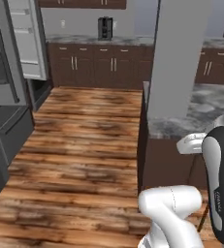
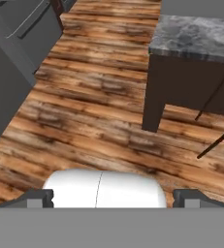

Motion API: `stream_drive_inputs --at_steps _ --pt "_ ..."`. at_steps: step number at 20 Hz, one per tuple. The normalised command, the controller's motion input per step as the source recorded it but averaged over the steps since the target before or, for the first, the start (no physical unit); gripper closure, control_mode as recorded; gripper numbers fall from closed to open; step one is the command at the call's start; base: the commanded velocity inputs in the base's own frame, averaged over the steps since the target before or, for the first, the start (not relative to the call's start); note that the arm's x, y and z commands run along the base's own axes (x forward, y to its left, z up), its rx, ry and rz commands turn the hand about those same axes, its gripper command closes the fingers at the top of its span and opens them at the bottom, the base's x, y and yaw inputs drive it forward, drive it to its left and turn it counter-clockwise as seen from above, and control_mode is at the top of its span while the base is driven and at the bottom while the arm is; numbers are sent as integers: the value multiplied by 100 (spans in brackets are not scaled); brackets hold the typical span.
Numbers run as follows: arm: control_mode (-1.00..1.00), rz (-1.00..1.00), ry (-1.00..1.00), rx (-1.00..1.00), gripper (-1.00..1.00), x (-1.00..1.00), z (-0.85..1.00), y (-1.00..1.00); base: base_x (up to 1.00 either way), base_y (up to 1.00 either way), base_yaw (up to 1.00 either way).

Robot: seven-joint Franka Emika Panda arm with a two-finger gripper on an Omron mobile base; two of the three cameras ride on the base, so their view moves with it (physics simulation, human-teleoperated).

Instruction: Take the cheese, chicken drumstick, and onion from the fridge and place them on the plate on the dining counter to create an appetizer plate.

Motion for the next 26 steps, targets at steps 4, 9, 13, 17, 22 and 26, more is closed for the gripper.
stream_drive_inputs --at_steps 4,9,13,17,22,26 --pt "100 0 0 0 -100 0 0 0 36 100 0" --pt "100 0 0 0 -100 0 0 0 77 86 -4" --pt "100 0 0 0 -100 0 0 0 100 45 -8" --pt "100 0 0 0 -100 0 0 0 100 8 0" --pt "100 0 0 0 -100 0 0 0 100 0 0" --pt "100 0 0 0 -100 0 0 0 100 0 0"
